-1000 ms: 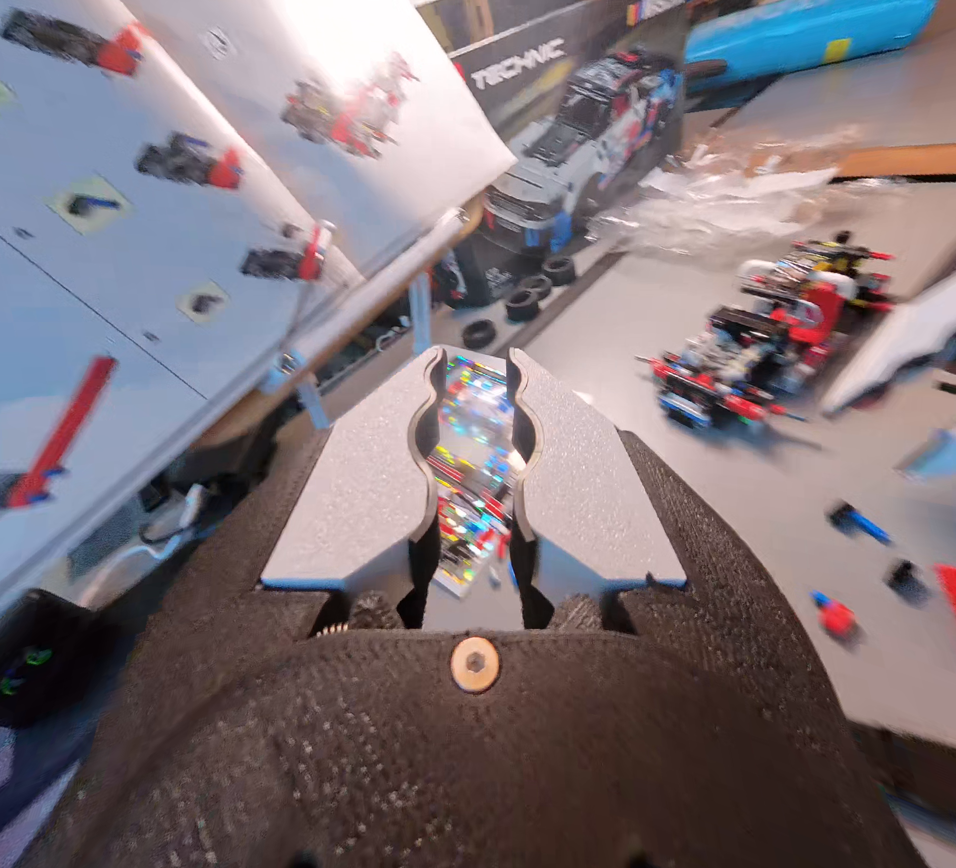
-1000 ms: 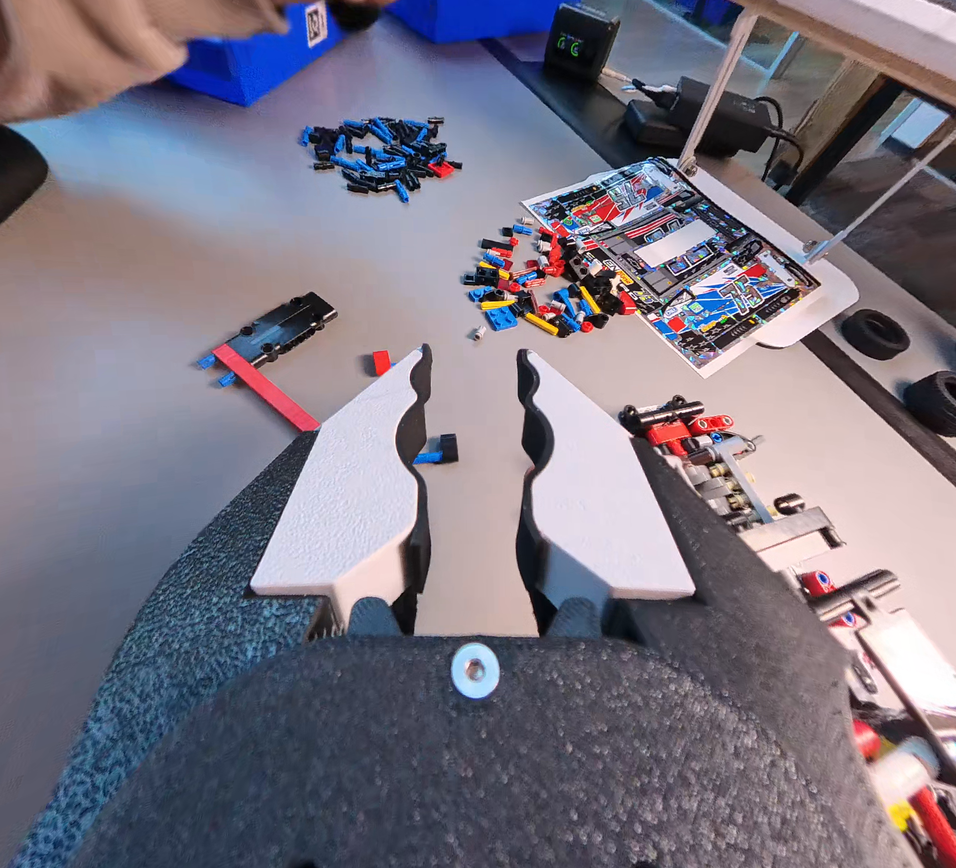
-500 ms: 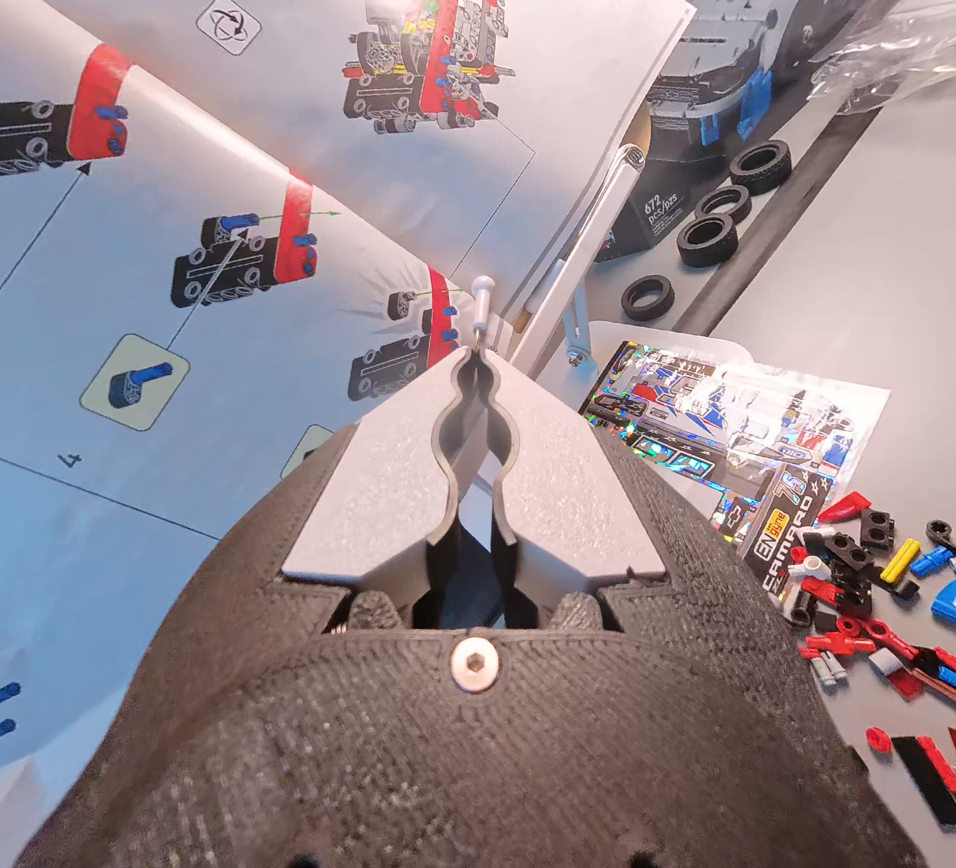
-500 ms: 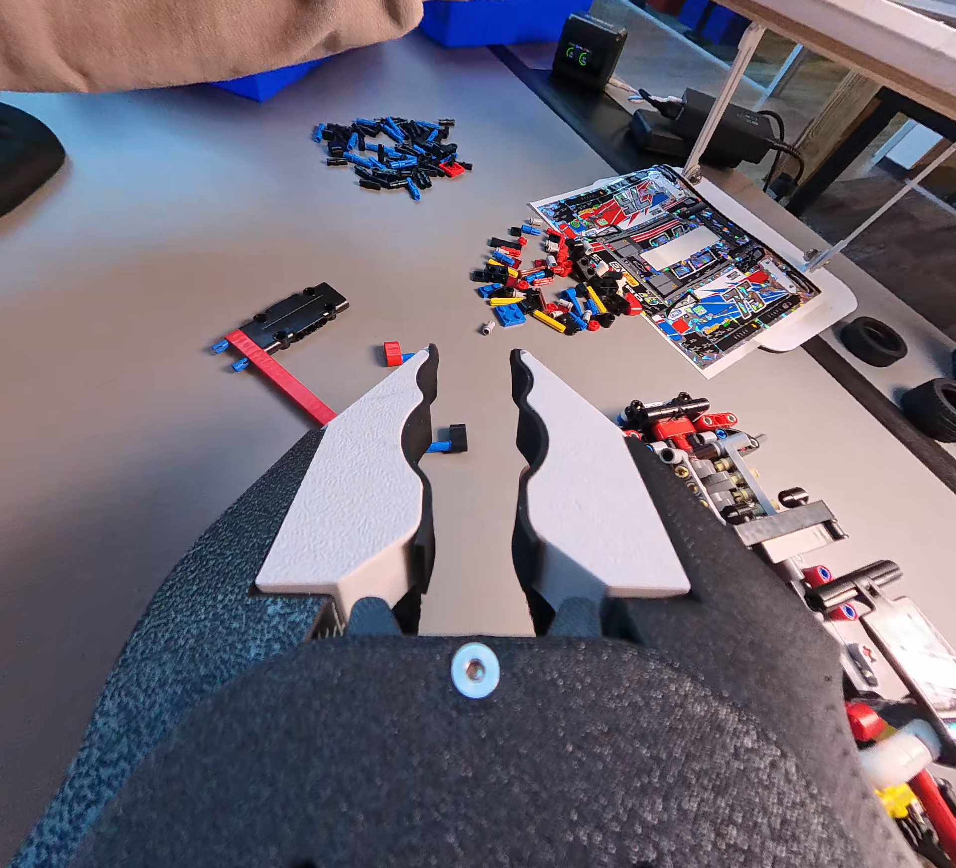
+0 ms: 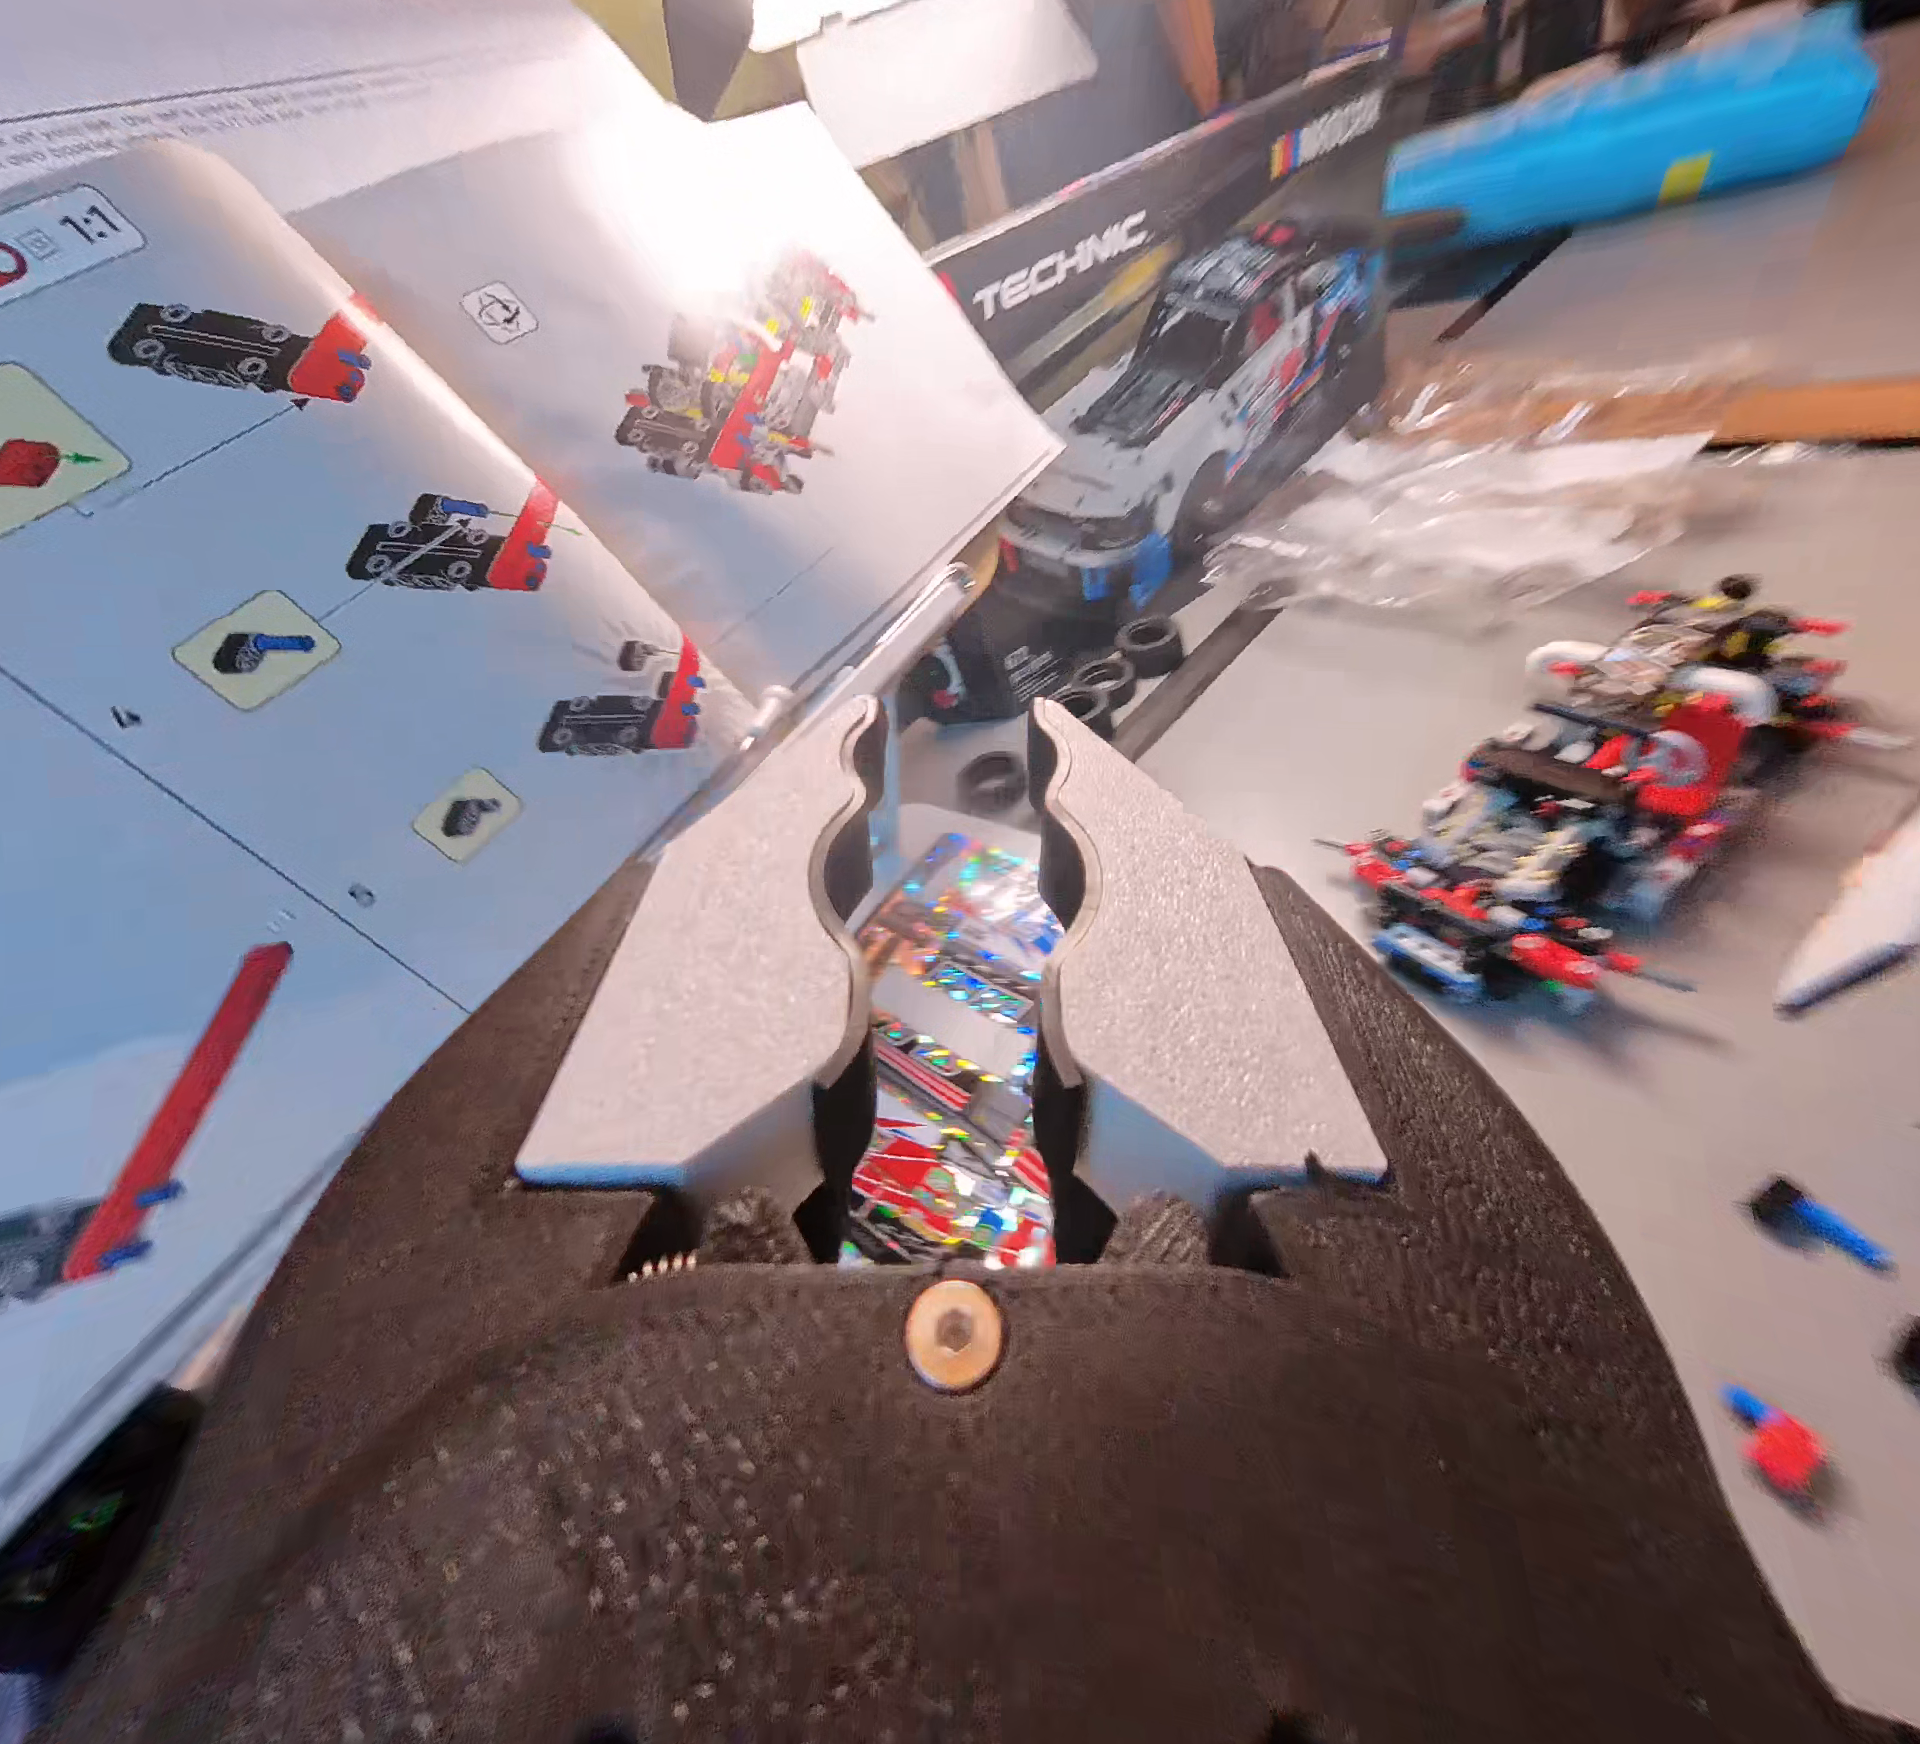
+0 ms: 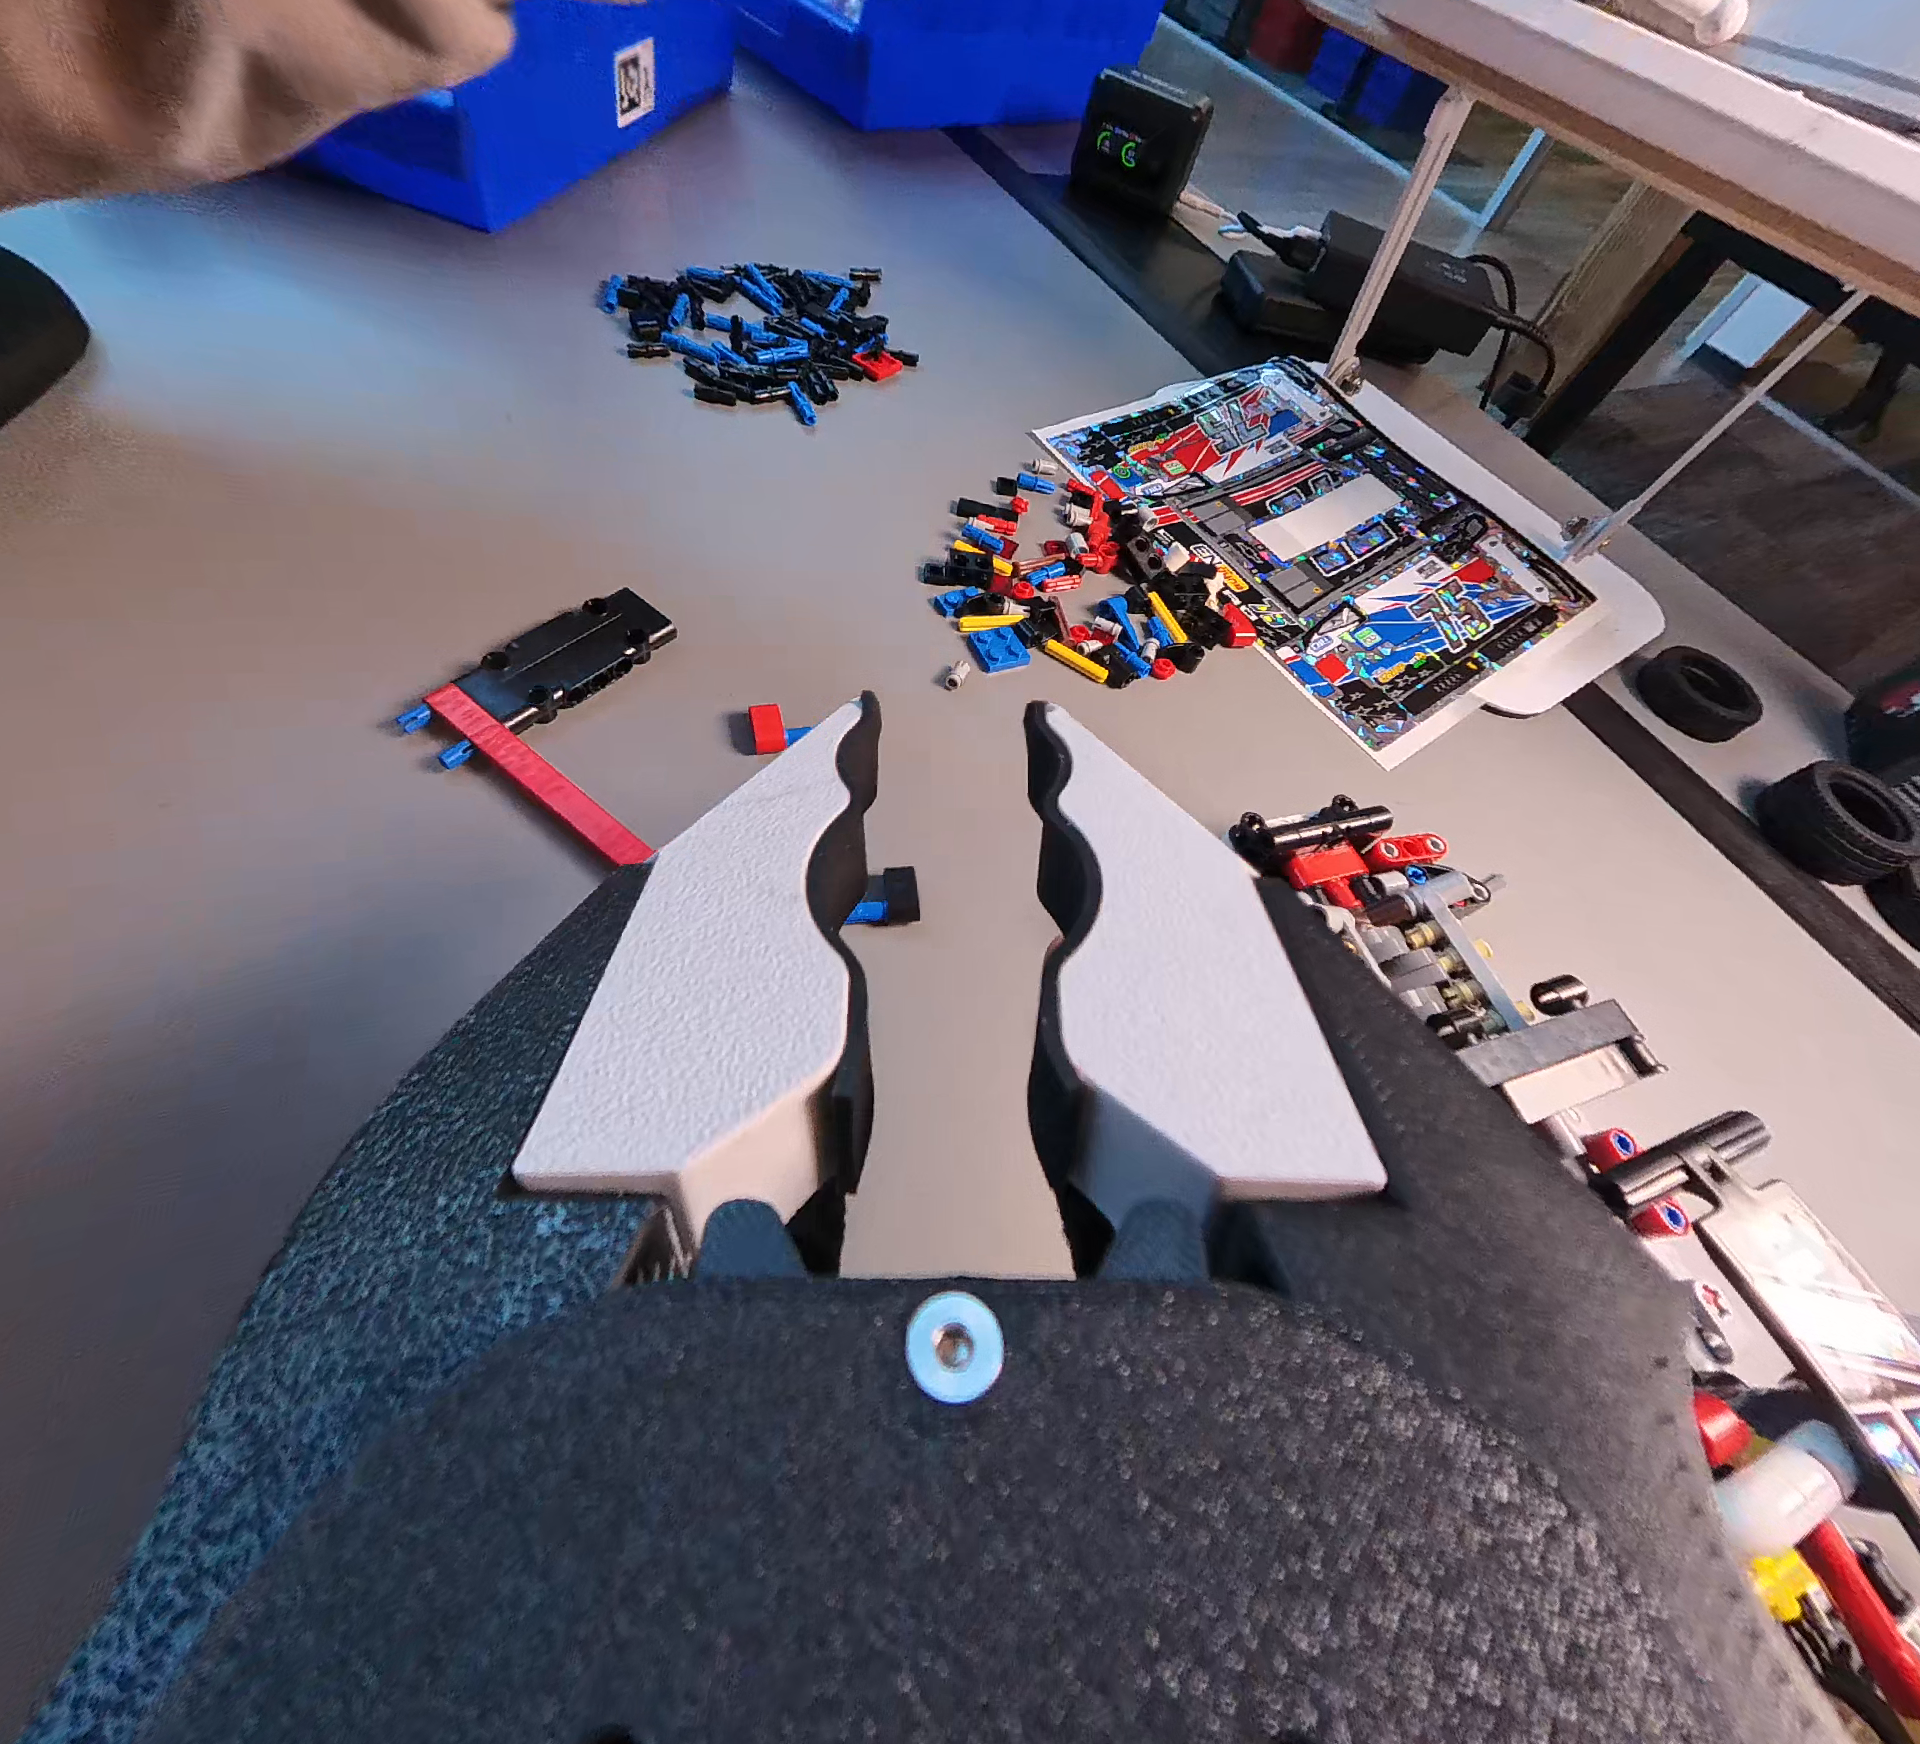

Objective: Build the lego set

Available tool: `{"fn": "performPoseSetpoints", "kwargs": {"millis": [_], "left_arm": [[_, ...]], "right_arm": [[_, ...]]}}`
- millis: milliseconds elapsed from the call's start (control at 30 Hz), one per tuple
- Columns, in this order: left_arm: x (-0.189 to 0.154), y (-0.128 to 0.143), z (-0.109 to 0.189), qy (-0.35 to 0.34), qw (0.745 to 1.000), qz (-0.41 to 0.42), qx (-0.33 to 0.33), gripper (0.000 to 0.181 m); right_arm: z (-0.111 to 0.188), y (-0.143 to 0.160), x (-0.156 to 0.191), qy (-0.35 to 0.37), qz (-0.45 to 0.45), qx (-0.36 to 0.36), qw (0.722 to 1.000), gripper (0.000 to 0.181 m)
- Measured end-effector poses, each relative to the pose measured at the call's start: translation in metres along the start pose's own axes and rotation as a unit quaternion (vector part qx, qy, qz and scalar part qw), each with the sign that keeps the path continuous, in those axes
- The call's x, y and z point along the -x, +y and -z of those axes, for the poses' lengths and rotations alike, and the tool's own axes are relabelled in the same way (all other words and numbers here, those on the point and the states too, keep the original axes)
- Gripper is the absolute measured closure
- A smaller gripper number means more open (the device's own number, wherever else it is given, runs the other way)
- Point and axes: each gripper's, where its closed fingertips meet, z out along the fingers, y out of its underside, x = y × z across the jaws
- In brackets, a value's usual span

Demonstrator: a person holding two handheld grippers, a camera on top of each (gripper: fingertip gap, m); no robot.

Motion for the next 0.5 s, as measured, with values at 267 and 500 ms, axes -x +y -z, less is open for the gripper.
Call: {"fn": "performPoseSetpoints", "kwargs": {"millis": [267, 500], "left_arm": [[-0.075, 0.023, 0.098, -0.016, 0.982, 0.179, -0.051, 0.143], [-0.119, 0.096, 0.107, 0.042, 0.987, 0.148, 0.046, 0.135]], "right_arm": [[0.000, -0.009, -0.007, 0.029, -0.010, -0.035, 0.999, 0.156], [-0.003, -0.001, -0.007, 0.030, 0.001, -0.027, 0.999, 0.157]]}}
